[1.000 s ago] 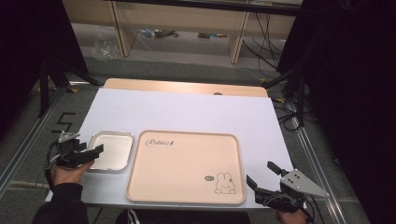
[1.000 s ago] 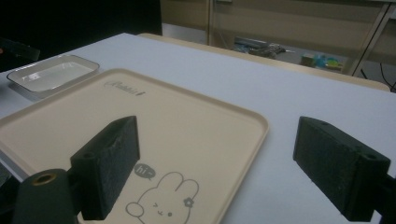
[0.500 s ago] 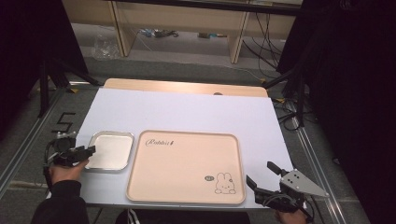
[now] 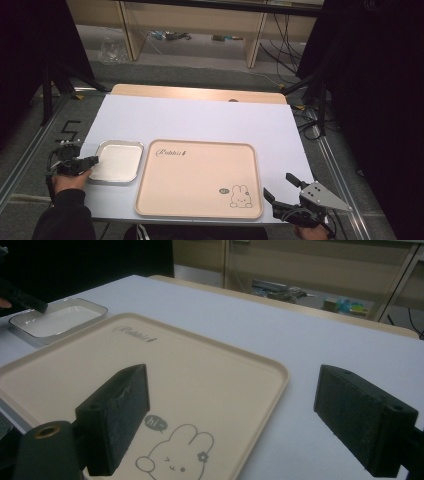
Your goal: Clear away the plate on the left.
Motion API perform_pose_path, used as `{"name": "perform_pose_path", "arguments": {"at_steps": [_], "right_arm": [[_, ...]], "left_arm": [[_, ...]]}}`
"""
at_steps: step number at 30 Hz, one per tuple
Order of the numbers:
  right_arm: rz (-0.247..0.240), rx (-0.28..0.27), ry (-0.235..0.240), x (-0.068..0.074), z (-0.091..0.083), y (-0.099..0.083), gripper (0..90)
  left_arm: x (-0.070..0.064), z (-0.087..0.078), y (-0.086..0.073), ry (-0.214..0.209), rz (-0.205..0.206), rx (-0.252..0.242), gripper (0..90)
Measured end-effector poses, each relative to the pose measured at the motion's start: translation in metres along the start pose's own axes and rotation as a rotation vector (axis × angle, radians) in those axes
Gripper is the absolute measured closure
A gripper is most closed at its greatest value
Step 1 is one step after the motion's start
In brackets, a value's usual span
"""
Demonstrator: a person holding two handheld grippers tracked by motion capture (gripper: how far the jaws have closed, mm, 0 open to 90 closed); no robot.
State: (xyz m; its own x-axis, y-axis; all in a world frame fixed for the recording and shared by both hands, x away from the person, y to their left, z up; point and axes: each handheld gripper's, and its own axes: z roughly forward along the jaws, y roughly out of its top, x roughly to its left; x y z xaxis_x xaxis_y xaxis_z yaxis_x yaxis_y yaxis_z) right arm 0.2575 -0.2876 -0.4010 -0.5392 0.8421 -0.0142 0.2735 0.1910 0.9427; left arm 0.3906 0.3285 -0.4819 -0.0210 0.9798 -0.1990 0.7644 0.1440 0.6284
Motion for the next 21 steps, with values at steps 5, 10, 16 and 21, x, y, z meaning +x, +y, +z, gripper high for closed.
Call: {"name": "perform_pose_path", "arguments": {"at_steps": [5,10,16,21], "right_arm": [[0.000,0.002,0.001,0.0001,0.0000,0.0000,15.2],[0.004,0.006,-0.004,0.0002,0.0000,0.0001,15.2],[0.002,0.010,-0.003,-0.0001,-0.0006,0.0003,15.2],[0.010,0.019,0.004,0.0002,-0.0005,0.0005,15.3]], "left_arm": [[0.0001,0.0056,0.0003,0.005,-0.018,0.014,82.0],[0.0026,0.0077,0.0022,-0.012,-0.009,0.007,83.5],[0.0025,0.0054,0.0024,-0.028,-0.020,-0.022,85.5],[0.0025,-0.0001,0.0031,-0.059,-0.038,-0.079,87.6]]}}
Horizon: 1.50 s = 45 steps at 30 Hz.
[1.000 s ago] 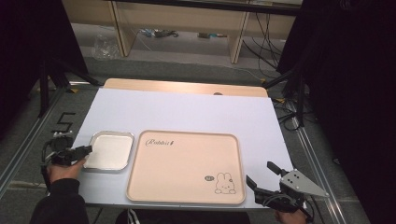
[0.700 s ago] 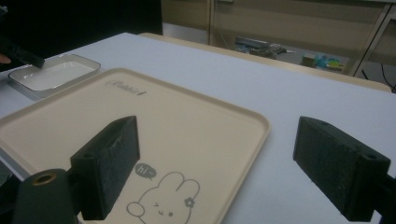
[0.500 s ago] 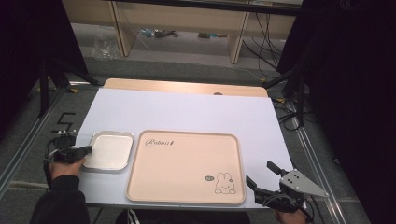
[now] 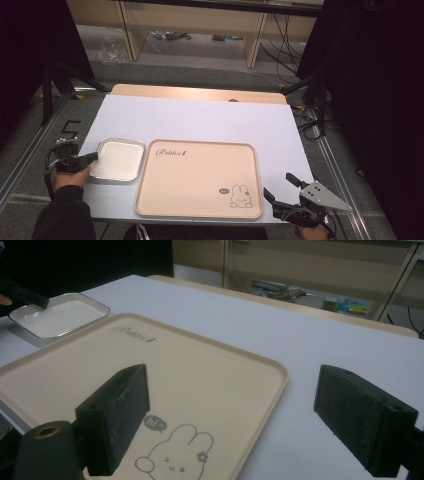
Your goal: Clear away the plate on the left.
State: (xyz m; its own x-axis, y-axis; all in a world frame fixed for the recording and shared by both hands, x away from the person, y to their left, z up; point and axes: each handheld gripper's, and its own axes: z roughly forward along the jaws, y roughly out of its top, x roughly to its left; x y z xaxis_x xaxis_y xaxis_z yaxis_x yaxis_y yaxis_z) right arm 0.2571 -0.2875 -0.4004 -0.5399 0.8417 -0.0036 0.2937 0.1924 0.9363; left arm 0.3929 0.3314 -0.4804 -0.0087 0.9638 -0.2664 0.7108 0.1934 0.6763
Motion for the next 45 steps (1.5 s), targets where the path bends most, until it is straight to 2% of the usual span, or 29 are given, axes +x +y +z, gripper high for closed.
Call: {"name": "perform_pose_path", "arguments": {"at_steps": [2,3,4,5,6,7,8,9,10,11,13,16,17,20,22,23,24,25,26,27,28,29,33,34,36,38,42,45], "right_arm": [[-0.007,0.000,-0.011,0.000,0.000,0.000,15.2],[-0.004,-0.006,-0.014,0.000,0.000,0.000,15.2],[0.013,-0.003,0.000,0.001,0.000,0.000,15.2],[0.006,-0.009,0.009,0.001,0.001,0.000,15.2],[-0.011,-0.012,-0.005,-0.001,0.000,0.000,15.2],[0.011,-0.004,-0.001,0.001,0.000,0.000,15.2],[0.013,-0.004,0.002,0.001,0.000,0.000,15.3],[-0.012,-0.013,-0.004,-0.001,0.000,0.000,15.2],[-0.010,-0.013,-0.005,-0.001,0.000,0.000,15.2],[-0.011,-0.013,-0.004,-0.001,0.000,0.000,15.2],[0.003,-0.001,0.009,0.000,0.000,0.000,15.3],[-0.001,-0.015,0.008,0.000,0.001,0.000,15.3],[-0.008,-0.016,-0.007,-0.001,0.001,0.000,15.2],[0.007,-0.008,0.009,0.000,0.001,0.000,15.3],[-0.005,-0.009,0.000,0.000,0.000,0.000,15.2],[0.005,-0.010,-0.004,0.000,0.000,0.000,15.2],[0.008,-0.011,-0.001,0.000,0.000,0.000,15.3],[0.014,-0.010,0.002,0.001,0.000,0.000,15.3],[0.014,-0.009,0.001,0.001,0.000,0.000,15.2],[-0.013,-0.009,0.001,-0.001,0.000,0.000,15.2],[0.001,-0.001,-0.007,0.000,-0.001,0.000,15.2],[0.009,-0.003,0.005,0.000,0.000,0.000,15.2],[-0.019,-0.003,0.006,-0.001,0.000,0.000,15.2],[0.004,-0.006,-0.006,0.000,0.000,0.000,15.3],[-0.019,-0.003,0.005,-0.001,0.000,0.000,15.2],[-0.019,-0.005,0.006,-0.001,0.000,0.000,15.2],[-0.019,-0.003,0.005,-0.001,0.000,0.000,15.2],[-0.019,-0.003,0.005,-0.001,0.000,0.000,15.2]], "left_arm": [[-0.001,-0.003,0.001,0.001,0.004,-0.001,87.7],[-0.003,-0.003,0.002,-0.004,-0.026,-0.020,87.8],[-0.002,-0.004,0.002,-0.015,-0.027,-0.028,87.9],[-0.003,-0.005,0.002,-0.008,-0.026,-0.024,88.0],[-0.003,-0.005,0.003,-0.004,-0.035,-0.035,88.0],[-0.003,-0.006,0.003,-0.006,-0.038,-0.040,88.0],[-0.003,-0.006,0.003,0.000,-0.039,-0.047,88.0],[-0.003,-0.007,0.003,0.003,-0.042,-0.052,88.0],[-0.004,-0.008,0.004,0.006,-0.054,-0.062,88.0],[-0.002,-0.009,0.005,0.000,-0.041,-0.070,88.0],[-0.002,-0.011,0.005,-0.023,-0.068,-0.104,88.0],[-0.005,-0.014,0.006,-0.032,-0.099,-0.121,88.1],[-0.006,-0.015,0.006,-0.039,-0.098,-0.122,88.0],[-0.009,-0.017,0.006,-0.046,-0.090,-0.122,88.0],[-0.012,-0.019,0.007,-0.046,-0.078,-0.132,88.1],[-0.012,-0.020,0.008,-0.049,-0.083,-0.138,88.0],[-0.014,-0.021,0.008,-0.060,-0.100,-0.148,88.0],[-0.014,-0.022,0.008,-0.071,-0.099,-0.150,88.1],[-0.013,-0.023,0.009,-0.090,-0.068,-0.153,88.0],[-0.015,-0.023,0.009,-0.088,-0.077,-0.153,88.0],[-0.016,-0.023,0.009,-0.093,-0.074,-0.149,88.0],[-0.017,-0.023,0.009,-0.098,-0.075,-0.147,88.0],[-0.024,-0.024,0.008,-0.137,-0.084,-0.146,88.1],[-0.025,-0.025,0.008,-0.144,-0.080,-0.141,88.0],[-0.029,-0.026,0.009,-0.155,-0.059,-0.130,88.0],[-0.035,-0.026,0.009,-0.150,-0.051,-0.127,88.0],[-0.044,-0.025,0.009,-0.183,-0.017,-0.111,88.0],[-0.050,-0.024,0.008,-0.212,-0.013,-0.103,88.0]]}}
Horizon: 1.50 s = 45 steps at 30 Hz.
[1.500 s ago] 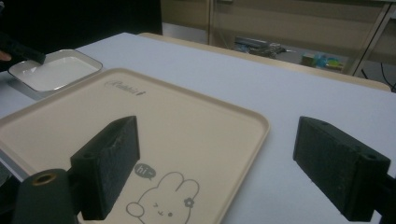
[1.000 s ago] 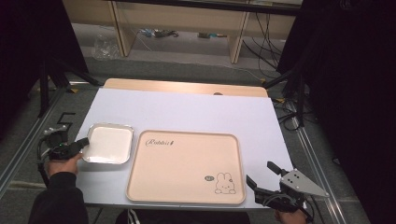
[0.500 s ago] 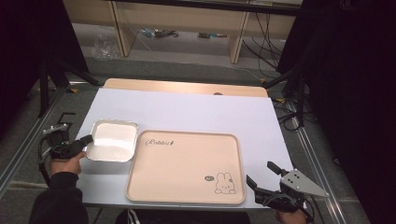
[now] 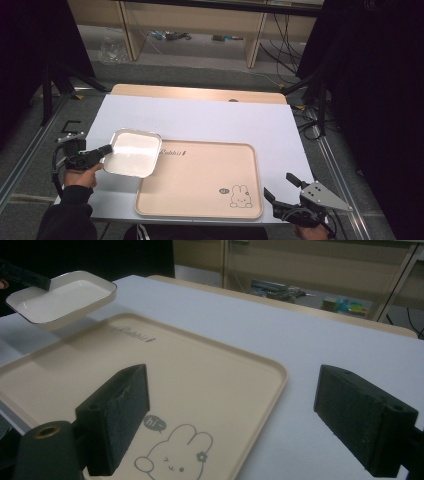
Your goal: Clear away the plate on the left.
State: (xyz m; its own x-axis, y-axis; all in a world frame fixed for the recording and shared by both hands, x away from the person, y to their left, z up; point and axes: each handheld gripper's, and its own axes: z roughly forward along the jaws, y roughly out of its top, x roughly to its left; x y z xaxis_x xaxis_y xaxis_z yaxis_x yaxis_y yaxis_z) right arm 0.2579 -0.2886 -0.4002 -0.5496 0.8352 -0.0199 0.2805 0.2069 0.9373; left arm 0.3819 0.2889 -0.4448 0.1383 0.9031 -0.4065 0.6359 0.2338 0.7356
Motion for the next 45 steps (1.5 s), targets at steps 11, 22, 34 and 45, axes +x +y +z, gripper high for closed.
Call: {"name": "perform_pose_path", "arguments": {"at_steps": [11,22,34,45], "right_arm": [[0.031,-0.002,-0.005,0.002,-0.001,-0.001,15.2],[0.000,-0.001,-0.009,-0.001,0.000,0.000,15.3],[0.006,0.003,-0.009,0.000,0.000,0.000,15.2],[0.026,0.001,-0.018,0.002,0.000,-0.001,15.2]], "left_arm": [[-0.036,0.011,-0.007,-0.084,0.074,0.052,88.0],[-0.065,0.021,-0.017,-0.156,0.123,0.082,88.0],[-0.095,0.039,-0.028,-0.202,0.182,0.144,88.0],[-0.112,0.048,-0.038,-0.216,0.232,0.192,88.0]]}}
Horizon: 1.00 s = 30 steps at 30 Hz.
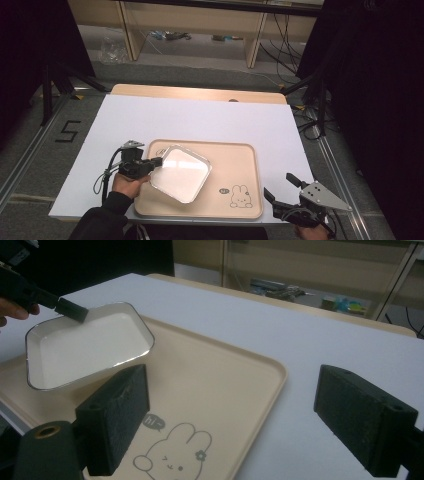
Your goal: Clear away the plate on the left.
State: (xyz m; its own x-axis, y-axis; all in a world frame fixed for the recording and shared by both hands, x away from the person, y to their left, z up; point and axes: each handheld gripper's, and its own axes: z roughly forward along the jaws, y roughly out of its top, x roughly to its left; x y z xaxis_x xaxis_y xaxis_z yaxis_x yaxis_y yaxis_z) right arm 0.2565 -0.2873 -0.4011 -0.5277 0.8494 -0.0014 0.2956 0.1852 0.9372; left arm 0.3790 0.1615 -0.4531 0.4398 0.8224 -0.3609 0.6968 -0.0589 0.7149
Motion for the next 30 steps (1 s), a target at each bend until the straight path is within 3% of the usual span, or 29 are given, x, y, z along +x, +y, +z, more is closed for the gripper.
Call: {"name": "perform_pose_path", "arguments": {"at_steps": [1,3,6,7,9,15,19,21,26,27,29,30], "right_arm": [[-0.003,-0.002,-0.002,-0.001,0.000,0.000,15.2],[-0.007,0.014,-0.002,-0.001,-0.001,0.001,15.2],[-0.027,0.006,0.011,-0.002,0.000,0.001,15.3],[-0.027,0.005,0.011,-0.002,0.000,0.001,15.2],[-0.021,0.006,0.010,-0.002,0.000,0.001,15.3],[-0.027,0.001,0.004,-0.002,0.001,0.000,15.2],[-0.019,0.007,0.007,-0.002,0.000,0.001,15.3],[-0.026,0.004,0.011,-0.002,0.000,0.000,15.2],[-0.024,0.000,0.013,-0.002,0.000,0.000,15.2],[-0.020,-0.007,0.012,-0.002,0.001,0.000,15.3],[-0.023,-0.003,0.007,-0.002,0.000,0.000,15.2],[-0.025,-0.001,0.006,-0.002,0.000,0.000,15.2]], "left_arm": [[-0.002,0.003,0.000,-0.002,-0.011,-0.009,88.0],[-0.005,0.006,-0.001,-0.001,0.017,0.016,88.0],[-0.008,0.010,-0.001,-0.003,0.027,0.025,88.0],[-0.011,0.012,-0.002,-0.002,0.004,0.001,88.0],[-0.012,0.014,-0.003,0.000,0.030,0.027,88.0],[-0.018,0.024,-0.006,0.006,0.040,0.044,88.0],[-0.021,0.031,-0.009,0.018,0.081,0.088,87.9],[-0.022,0.033,-0.011,0.002,0.069,0.088,87.7],[-0.024,0.033,-0.015,0.000,0.086,0.115,87.2],[-0.025,0.035,-0.017,0.004,0.070,0.113,87.1],[-0.025,0.034,-0.019,0.002,0.098,0.139,86.5],[-0.025,0.035,-0.021,-0.001,0.086,0.143,86.1]]}}
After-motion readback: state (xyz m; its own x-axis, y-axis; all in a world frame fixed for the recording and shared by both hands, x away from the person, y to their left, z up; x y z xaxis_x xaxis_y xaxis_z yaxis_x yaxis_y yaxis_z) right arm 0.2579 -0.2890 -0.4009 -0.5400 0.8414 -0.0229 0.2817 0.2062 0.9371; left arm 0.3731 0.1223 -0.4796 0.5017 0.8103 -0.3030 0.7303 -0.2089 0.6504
